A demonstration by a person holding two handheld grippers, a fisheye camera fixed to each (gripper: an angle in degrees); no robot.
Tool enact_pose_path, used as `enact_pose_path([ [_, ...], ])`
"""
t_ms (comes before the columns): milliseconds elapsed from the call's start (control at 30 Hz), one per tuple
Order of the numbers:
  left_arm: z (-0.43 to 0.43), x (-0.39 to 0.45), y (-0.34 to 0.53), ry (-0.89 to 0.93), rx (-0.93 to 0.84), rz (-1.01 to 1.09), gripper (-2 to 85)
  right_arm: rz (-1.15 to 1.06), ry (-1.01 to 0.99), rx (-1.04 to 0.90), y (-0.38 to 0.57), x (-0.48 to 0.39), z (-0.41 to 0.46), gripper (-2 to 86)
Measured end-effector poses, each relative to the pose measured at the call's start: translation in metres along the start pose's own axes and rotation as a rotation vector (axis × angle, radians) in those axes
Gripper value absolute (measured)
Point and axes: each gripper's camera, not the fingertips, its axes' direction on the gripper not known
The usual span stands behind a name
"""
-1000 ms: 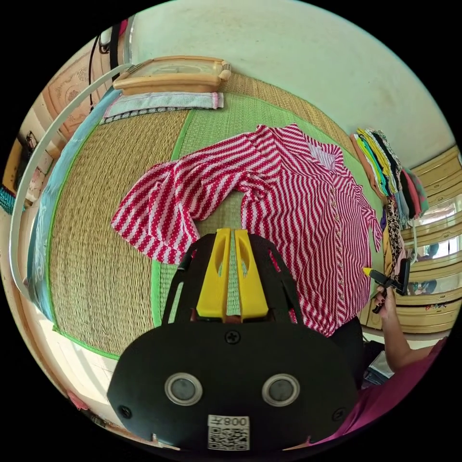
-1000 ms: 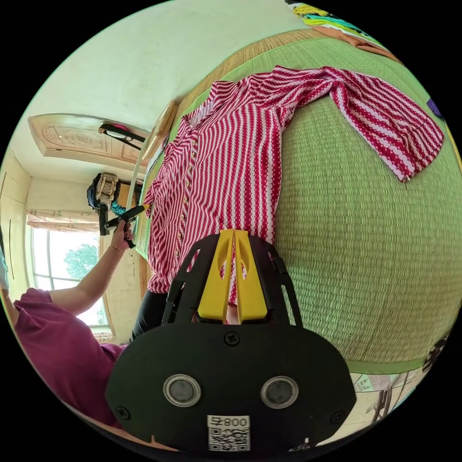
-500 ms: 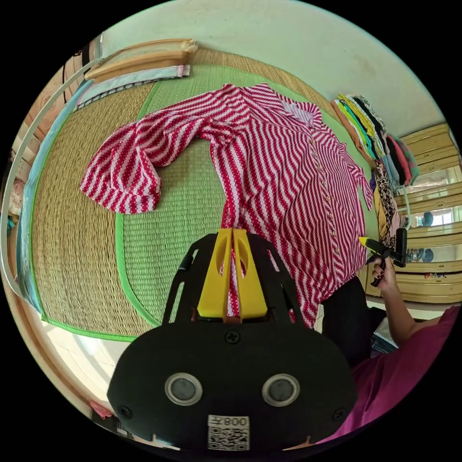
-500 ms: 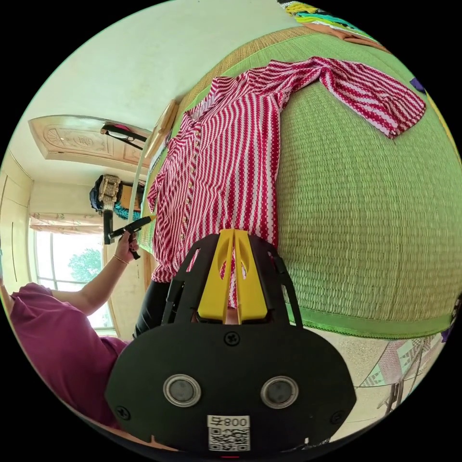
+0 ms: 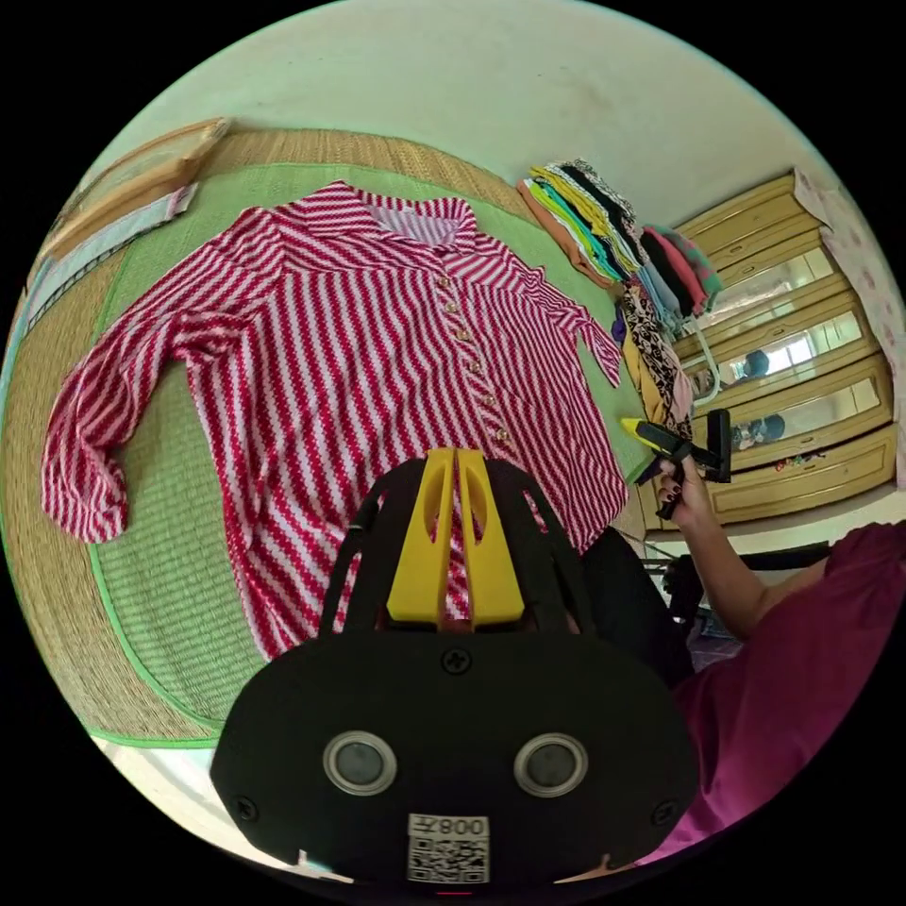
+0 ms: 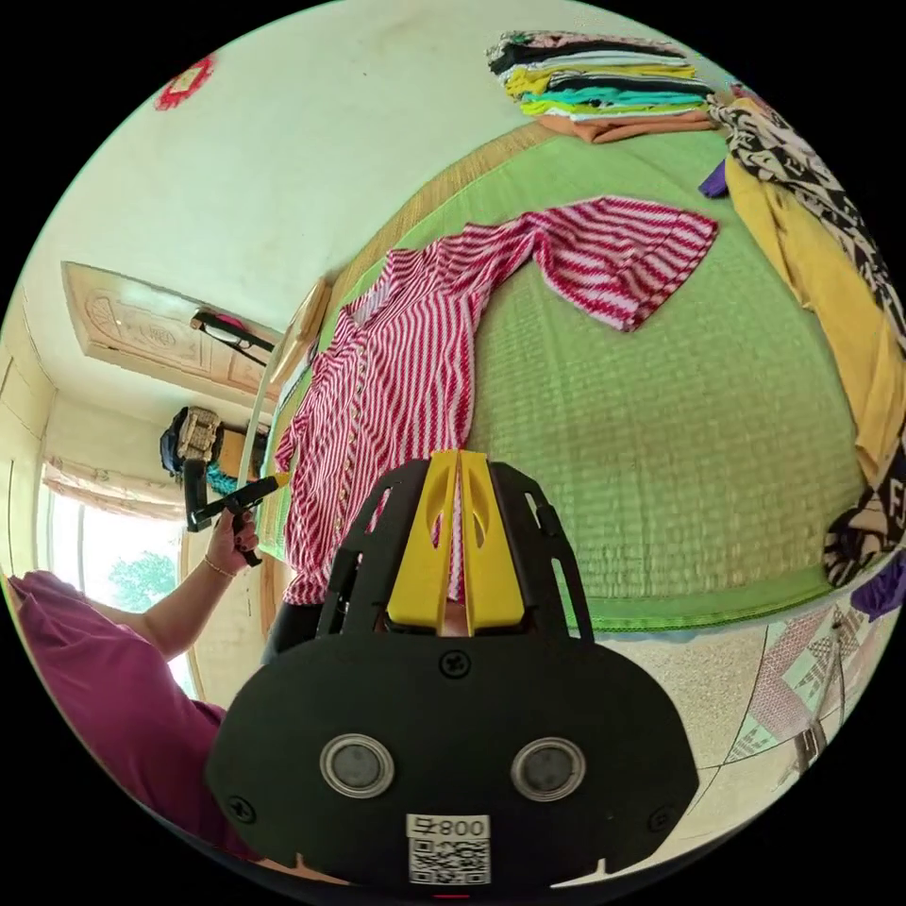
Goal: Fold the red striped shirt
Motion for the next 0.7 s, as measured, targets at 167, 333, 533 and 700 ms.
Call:
enact_pose_path([
  [167,0.084,0.048,-0.057,0.106,-0.070,0.193,0.6,0.107,0.158,0.160,-0.035,0.028,-0.029,8.6],
  [333,0.152,0.083,-0.092,0.174,-0.105,0.293,0.7,0.180,0.124,0.229,-0.060,0.046,-0.023,9.6],
  [533,0.217,0.123,-0.130,0.209,-0.130,0.417,1.5,0.252,0.144,0.200,-0.065,0.050,0.001,4.3],
  [700,0.281,0.184,-0.175,0.181,-0.185,0.604,4.4,0.269,0.089,0.236,-0.059,0.059,0.001,1.3],
])
